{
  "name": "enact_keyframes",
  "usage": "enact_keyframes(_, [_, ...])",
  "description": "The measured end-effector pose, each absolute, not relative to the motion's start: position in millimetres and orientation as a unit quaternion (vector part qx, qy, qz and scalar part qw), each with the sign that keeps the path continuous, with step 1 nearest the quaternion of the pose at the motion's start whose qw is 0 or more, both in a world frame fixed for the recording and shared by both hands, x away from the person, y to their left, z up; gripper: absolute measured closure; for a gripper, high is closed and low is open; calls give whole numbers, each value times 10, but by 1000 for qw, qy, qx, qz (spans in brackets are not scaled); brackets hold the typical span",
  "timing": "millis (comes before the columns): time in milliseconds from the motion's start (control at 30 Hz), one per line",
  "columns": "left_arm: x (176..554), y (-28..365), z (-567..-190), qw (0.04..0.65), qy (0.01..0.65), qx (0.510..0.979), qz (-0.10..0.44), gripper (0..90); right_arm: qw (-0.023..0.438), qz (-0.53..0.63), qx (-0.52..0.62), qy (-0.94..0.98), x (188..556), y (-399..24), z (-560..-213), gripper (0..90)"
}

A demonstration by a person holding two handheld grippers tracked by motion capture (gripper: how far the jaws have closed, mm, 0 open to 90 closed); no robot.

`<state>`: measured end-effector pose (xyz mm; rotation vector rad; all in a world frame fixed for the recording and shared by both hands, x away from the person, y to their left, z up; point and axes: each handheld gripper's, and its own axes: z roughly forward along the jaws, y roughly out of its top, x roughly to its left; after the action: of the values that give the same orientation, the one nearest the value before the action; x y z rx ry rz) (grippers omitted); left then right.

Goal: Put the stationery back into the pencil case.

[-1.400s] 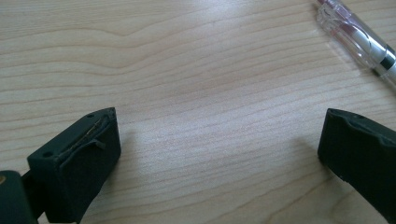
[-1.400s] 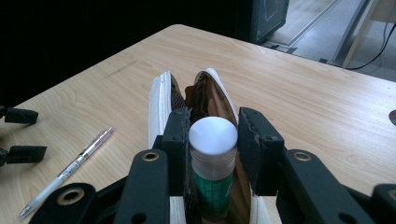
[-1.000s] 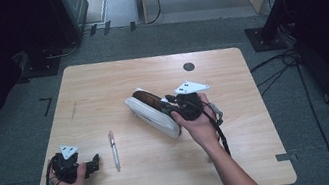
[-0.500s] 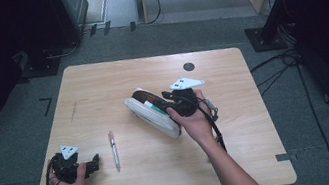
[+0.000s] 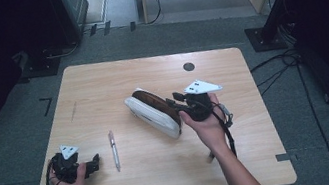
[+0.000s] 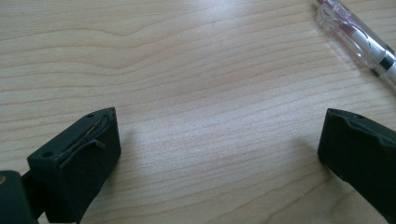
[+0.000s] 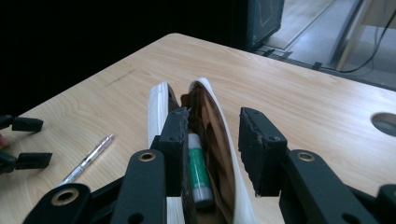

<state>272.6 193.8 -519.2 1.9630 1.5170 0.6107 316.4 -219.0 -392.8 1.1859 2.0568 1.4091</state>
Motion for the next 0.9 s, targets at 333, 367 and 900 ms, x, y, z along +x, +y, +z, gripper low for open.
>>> enact_keyframes(333, [2725, 1938, -5191, 288, 567, 737, 228, 0, 202, 488, 468, 709, 2786, -2557, -4071, 578])
enact_keyframes(367, [2725, 1938, -5191, 289, 568, 736, 228, 0, 203, 486, 472, 708, 2755, -2583, -4087, 576])
enact_keyframes(900, [2725, 1938, -5191, 289, 567, 737, 228, 0, 232, 446, 532, 681, 2300, -2855, -4401, 443])
